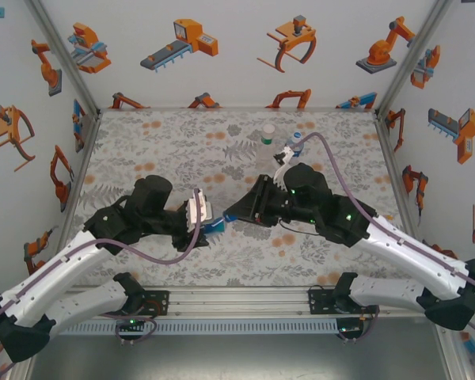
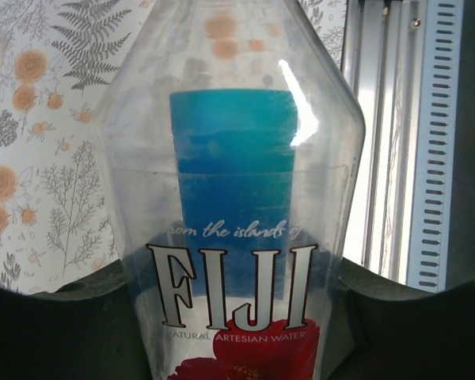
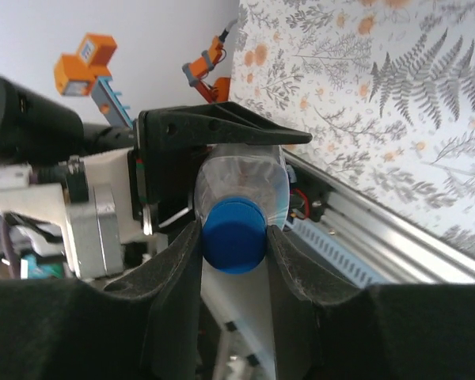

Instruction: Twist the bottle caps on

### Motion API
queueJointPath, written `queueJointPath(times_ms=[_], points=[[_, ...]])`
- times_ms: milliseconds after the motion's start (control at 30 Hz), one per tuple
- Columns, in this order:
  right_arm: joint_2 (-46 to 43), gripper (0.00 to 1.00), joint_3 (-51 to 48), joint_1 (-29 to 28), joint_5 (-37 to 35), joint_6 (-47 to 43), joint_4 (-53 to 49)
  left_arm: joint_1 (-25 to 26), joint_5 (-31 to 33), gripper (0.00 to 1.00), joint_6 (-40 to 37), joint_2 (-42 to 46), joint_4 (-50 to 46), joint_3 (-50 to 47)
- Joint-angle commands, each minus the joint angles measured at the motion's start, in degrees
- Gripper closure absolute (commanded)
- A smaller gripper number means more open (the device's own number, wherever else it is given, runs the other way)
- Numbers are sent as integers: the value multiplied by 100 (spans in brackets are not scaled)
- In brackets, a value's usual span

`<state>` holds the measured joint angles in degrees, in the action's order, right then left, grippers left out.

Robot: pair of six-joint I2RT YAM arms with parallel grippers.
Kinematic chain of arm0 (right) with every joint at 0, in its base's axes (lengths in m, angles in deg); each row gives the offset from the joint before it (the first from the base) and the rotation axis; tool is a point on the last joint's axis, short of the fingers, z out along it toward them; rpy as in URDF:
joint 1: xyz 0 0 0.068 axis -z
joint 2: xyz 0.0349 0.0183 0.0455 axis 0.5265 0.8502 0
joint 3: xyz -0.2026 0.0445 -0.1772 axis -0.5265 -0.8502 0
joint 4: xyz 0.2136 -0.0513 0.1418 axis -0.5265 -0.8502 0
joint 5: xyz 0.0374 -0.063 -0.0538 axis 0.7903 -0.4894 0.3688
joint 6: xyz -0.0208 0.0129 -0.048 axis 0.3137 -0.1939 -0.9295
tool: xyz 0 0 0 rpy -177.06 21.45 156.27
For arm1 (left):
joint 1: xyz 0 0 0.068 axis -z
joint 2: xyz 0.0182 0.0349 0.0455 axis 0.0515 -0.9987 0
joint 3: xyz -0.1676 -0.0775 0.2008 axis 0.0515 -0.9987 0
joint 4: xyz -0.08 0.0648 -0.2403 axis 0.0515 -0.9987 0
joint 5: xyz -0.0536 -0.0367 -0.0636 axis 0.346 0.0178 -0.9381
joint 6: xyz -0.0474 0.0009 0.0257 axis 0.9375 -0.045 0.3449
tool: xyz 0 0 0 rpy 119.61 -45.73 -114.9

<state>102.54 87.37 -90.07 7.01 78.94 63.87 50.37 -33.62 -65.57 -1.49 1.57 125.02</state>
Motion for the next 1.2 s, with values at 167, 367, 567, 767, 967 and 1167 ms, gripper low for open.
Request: queueJointPath(times_ms=[167,367,567,767,967,1167], points=[[147,78,509,-43,-174,-98,-158,48,-351,100,-96,-226,580,138],[101,48,1084,-34,64,-2161,-246,48,-526,100,-130,-266,395,165],[-175,44,1332,-32,165,-4816,-403,49,-695,100,-104,-101,365,77],[-174,45,1574,-34,1608,-7739,-666,48,-785,100,-99,88,261,84],[21,46,1850,-40,2805,-9750,-1405,48,-859,100,-83,249,174,94],[166,46,1798,-41,2938,-10065,-1262,48,-966,100,-77,254,17,199]])
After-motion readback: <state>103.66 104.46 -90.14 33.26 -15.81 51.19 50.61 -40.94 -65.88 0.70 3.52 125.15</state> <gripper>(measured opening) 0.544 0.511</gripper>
